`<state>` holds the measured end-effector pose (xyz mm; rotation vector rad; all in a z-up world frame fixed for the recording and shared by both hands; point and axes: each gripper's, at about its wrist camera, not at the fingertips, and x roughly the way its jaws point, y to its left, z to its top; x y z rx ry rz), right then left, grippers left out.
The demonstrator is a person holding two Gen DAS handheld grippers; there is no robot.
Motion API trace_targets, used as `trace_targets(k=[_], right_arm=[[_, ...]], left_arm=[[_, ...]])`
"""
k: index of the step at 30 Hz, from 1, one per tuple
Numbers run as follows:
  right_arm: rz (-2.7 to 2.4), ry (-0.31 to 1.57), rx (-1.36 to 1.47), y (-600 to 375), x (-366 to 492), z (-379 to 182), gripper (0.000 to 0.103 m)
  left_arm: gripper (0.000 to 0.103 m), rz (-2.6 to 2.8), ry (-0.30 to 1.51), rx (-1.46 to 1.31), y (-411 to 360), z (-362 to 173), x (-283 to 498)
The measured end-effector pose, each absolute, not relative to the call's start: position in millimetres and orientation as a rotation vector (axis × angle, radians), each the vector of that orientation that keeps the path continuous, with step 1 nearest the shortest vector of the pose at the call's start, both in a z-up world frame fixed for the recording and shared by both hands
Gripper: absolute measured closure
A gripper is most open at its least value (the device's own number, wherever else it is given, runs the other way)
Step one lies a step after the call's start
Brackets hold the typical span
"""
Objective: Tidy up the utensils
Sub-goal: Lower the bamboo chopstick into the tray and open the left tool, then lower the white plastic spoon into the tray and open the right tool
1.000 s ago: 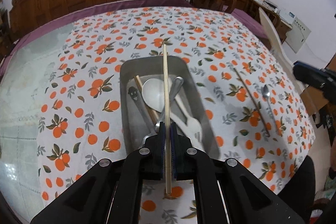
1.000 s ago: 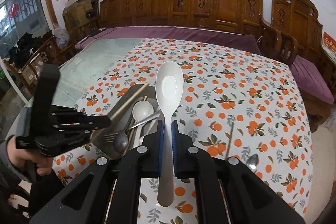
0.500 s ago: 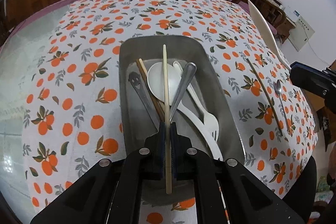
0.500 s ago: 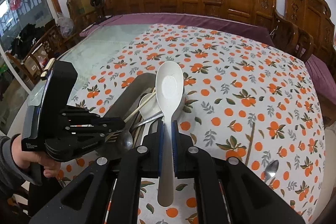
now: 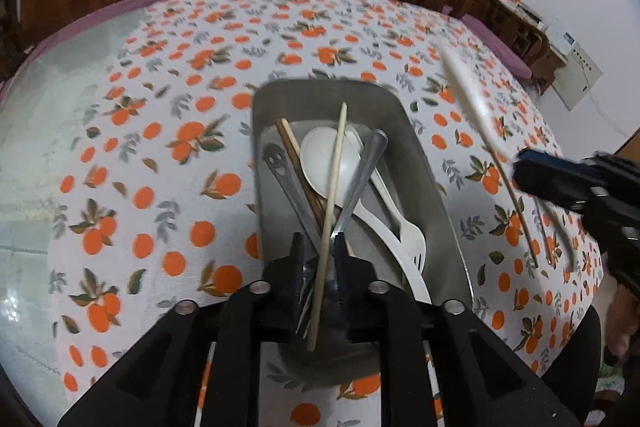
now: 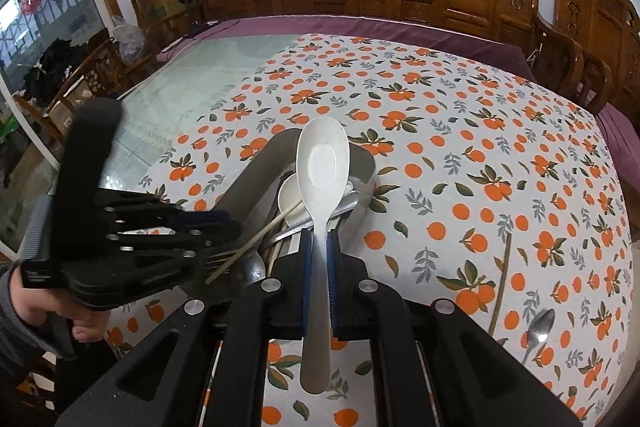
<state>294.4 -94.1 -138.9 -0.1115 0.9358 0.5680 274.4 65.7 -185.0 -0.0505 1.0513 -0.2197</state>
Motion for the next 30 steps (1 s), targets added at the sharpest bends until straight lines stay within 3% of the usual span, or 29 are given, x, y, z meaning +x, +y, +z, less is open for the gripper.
trace_targets(k=[4,14,30], right_arm=[[0.58,0.946,-0.098,-84.0,299.0,-145.8,0.094],[0.601,0.991,-0.07,-41.6,319.6,-172.4,0.094],[0.587,1.084,-0.073,-7.0,335.1,-209.8,0.094]], left_arm=[[0.087,-0.193,1.009,-0.065,79.6,-166.8,262.7],[0.073,-0.095,0.932,-0.079,122.5,-133.8,241.4],[0.073,-0.079,0.904,-0.074,138.5,-124.6,229.8]])
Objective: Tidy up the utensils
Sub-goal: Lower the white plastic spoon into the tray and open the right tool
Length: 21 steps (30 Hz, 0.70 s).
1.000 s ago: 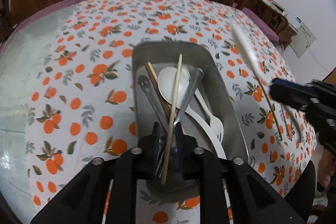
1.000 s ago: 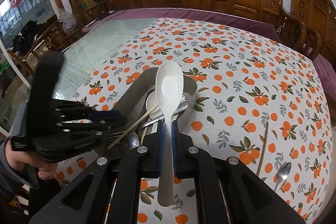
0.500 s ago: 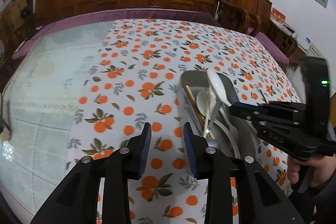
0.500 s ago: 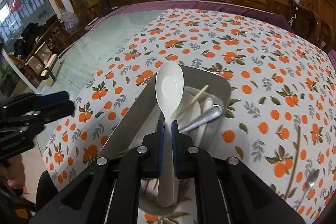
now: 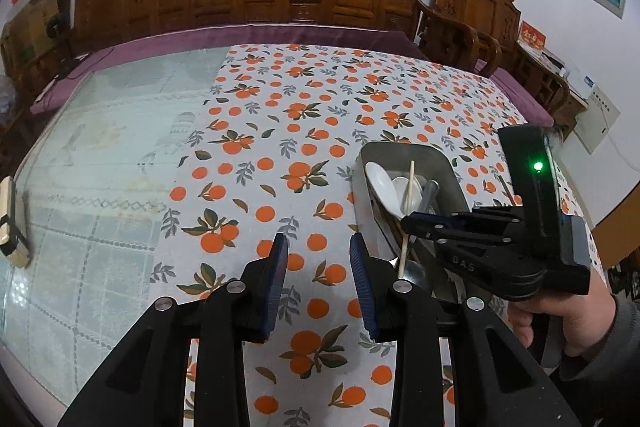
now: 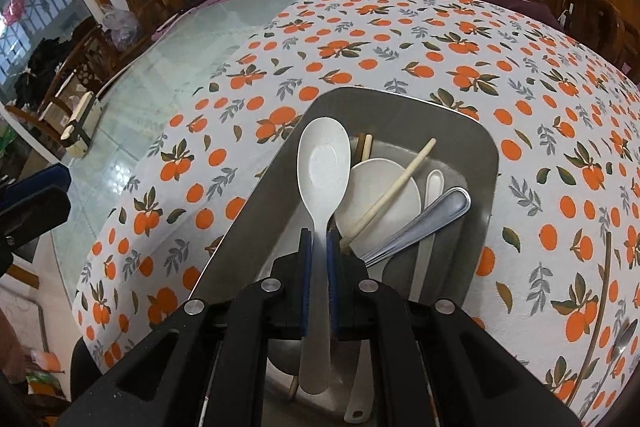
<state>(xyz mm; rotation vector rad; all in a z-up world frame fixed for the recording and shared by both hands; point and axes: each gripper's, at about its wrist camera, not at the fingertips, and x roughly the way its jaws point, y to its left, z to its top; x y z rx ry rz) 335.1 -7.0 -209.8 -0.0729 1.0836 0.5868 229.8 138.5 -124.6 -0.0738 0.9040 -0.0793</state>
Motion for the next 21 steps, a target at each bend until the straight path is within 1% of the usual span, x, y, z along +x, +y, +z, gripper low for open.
trace_targets(k=[9,17,19,21], right_arm=[[0.609,1.093,-0.089,-4.3,334.0,-212.7,0.093],[0.652,1.003,-0.078,-25.4,317.7,-187.9,0.093],[0.649,0.974,-0.085,-35.8,311.2,-177.3,0.093],[0.642,0.938,-0.096,-51.2,302.3,-164.0,0.093]], left_arm=[[0.073,-0.071,0.895,-0.073,135.3,-118.5,225.7],[0.072,-0.083,0.889,-0.055,119.5,-113.7,221.7],[0.071,-0.09,0.887,-0.055,112.6,-112.5,220.9],[0.066,-0.098,0.887,-0.05,103.4,-111.9,221.1]])
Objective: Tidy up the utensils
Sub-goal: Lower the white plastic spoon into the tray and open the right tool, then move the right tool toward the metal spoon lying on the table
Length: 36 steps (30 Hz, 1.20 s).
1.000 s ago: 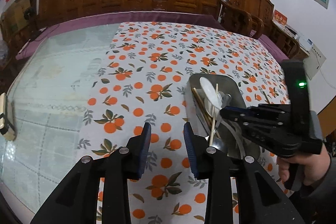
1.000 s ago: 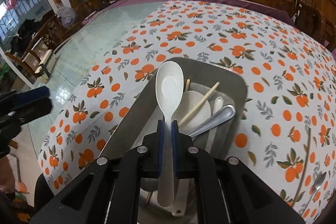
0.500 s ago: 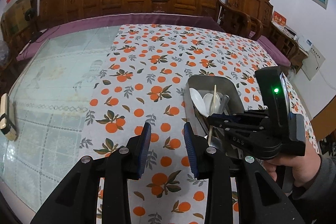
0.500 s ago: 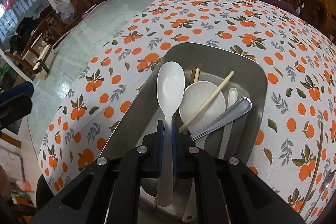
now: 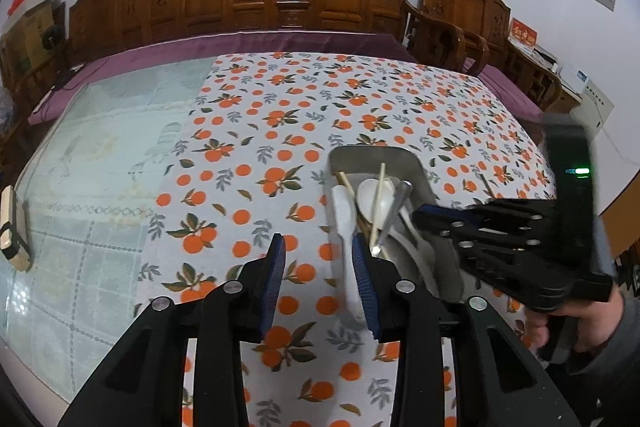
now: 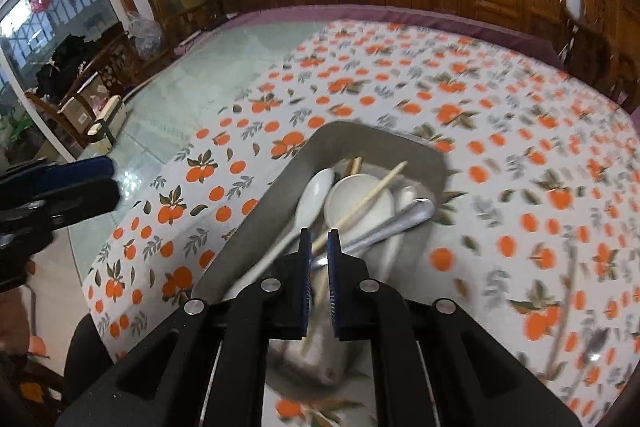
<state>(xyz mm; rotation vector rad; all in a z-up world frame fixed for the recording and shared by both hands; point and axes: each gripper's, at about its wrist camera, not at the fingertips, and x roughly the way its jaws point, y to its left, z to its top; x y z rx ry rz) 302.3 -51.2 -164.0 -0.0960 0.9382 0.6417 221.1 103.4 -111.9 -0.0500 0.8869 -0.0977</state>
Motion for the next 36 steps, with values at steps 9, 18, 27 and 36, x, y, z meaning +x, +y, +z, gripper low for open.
trace_targets(k=[9,18,27,36], right_arm=[[0.55,0.879,-0.113,-151.5,269.0,-132.1,0.093],[0.389,0.891,-0.116,-245.1,247.8,-141.6,0.081],[0.266,0.98,-0.077,-304.7,257.7,-190.7,0.076],[0.249,1.046,-0.06,-306.7,293.2,-233.6,0.076]], left_arm=[[0.061,-0.155,0.886,-0.03,51.5,-113.1,224.2],[0.058,-0.223,0.883,-0.009,-4.4,-116.5,232.4],[0.057,-0.275,0.92,0.032,-52.6,-132.4,237.6],[0.057,-0.293,0.958,0.058,-79.1,-148.7,241.5]])
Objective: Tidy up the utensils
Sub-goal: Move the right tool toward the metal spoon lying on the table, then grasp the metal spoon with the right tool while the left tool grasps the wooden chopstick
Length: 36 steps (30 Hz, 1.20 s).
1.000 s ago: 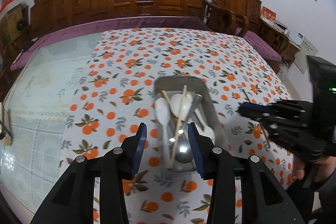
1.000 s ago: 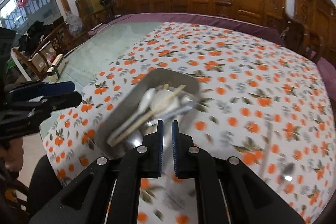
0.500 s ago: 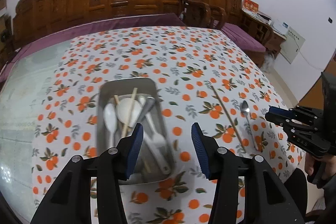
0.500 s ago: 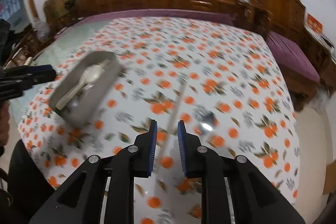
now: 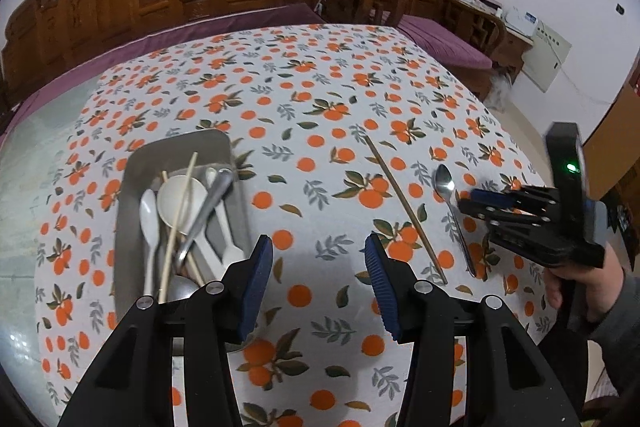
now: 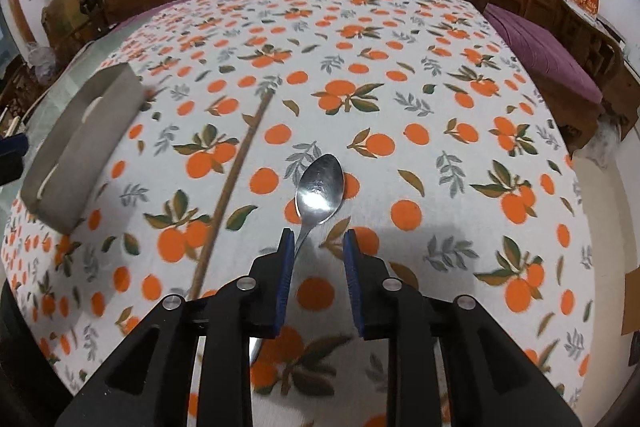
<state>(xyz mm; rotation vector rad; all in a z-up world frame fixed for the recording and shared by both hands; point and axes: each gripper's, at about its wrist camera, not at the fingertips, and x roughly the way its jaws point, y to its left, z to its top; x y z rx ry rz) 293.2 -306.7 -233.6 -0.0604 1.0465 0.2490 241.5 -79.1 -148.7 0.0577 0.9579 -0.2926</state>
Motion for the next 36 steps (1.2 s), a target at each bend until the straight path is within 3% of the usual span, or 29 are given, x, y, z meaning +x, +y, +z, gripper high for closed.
trace_targets(k=[15,16,19,20,36], right_arm=[[0.251,1.135,-0.159,-282.3,291.1,-240.6,0.076],[0.249,1.144,-0.148,-283.8,291.7,-240.8,0.077],[0.228,1.165,-0.151,-286.1,295.0,-239.9,0.097],[0.231,1.171,-0.151,-287.6,295.8,-239.9,0.098],[0.257,1.156,-0.126,-314.0,291.4,-228.6,0.103]], left_arm=[[0.057,-0.324,1.004,0.078,-105.2,-170.2,241.9],[0.057,-0.325,1.006,0.076,-105.9,-170.9,242.0],[0.057,-0.329,1.003,0.073,-107.8,-170.6,242.5],[0.057,-0.331,1.002,0.073,-108.6,-170.7,242.6],[0.057,-0.375,1.053,0.113,-147.5,-198.5,256.1]])
